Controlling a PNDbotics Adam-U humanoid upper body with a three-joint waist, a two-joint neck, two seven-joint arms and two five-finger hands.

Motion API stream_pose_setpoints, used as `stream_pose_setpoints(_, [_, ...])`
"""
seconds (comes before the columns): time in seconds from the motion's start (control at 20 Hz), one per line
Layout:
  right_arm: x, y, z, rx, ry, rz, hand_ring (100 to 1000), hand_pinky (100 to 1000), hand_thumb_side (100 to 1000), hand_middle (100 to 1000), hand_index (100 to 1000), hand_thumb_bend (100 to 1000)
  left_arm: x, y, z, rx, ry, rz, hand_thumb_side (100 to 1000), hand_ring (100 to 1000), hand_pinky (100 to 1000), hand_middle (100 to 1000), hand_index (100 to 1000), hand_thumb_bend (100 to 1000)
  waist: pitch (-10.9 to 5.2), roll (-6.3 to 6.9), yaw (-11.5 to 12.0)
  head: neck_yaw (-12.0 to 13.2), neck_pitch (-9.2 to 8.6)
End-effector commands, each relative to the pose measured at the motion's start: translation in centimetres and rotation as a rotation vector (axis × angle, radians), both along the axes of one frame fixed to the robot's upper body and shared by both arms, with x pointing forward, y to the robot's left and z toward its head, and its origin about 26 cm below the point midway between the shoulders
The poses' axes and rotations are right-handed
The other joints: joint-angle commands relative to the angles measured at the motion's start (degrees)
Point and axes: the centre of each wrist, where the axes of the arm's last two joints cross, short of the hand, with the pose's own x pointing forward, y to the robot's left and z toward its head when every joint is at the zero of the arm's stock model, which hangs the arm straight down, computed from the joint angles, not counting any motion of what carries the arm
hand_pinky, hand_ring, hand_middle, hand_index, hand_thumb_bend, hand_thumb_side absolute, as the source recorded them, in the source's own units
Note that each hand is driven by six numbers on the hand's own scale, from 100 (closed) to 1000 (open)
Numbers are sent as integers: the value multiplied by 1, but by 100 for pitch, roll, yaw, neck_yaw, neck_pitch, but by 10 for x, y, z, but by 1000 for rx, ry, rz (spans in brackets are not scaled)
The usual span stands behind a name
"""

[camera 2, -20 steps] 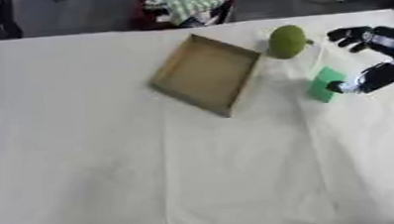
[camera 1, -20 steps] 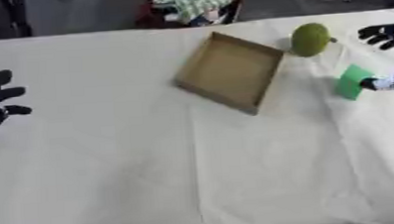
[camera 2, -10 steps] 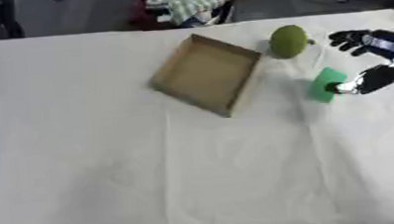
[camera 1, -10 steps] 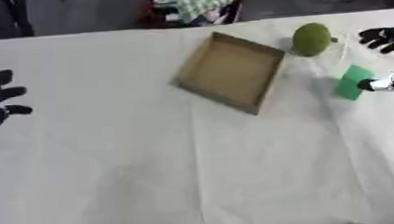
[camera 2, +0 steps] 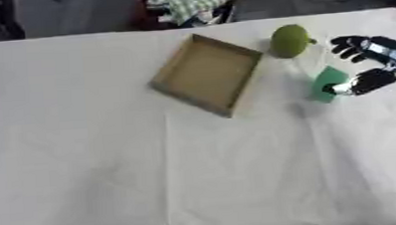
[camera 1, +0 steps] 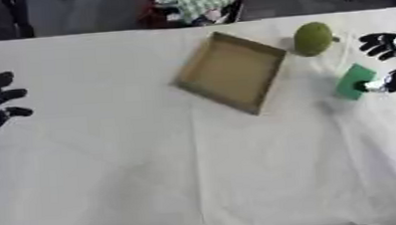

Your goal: Pick up objects on the table and place them in the box.

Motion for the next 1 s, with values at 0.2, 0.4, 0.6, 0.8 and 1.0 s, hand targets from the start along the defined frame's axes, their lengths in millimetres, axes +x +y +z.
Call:
stream_pose_setpoints(0.2, [1,-10,7,-37,-17,-34,872,865,213,823,939,494,0,1,7,12,-21,-8,621,735,596,793,735,163,-85,1,4,19,1])
stream_pose_setpoints(0.4, [1,-11,4,-57,-16,-38,863,864,215,794,899,485,0,1,7,12,-21,-8,621,735,597,793,735,163,-87,4,-2,24,1])
stream_pose_setpoints(0.6, [1,-10,2,-81,-18,-44,847,860,211,742,839,479,0,1,6,11,-21,-8,622,735,596,793,735,161,-88,7,-6,30,11])
stream_pose_setpoints(0.8, [1,-10,0,-100,-33,-55,827,853,209,684,786,477,0,1,6,11,-19,-8,623,735,597,793,735,160,-89,7,-4,35,22])
stream_pose_setpoints(1.0, [2,-9,-1,-113,-60,-72,804,841,205,641,755,477,0,1,6,11,-19,-9,624,736,597,793,735,158,-89,6,-2,39,27])
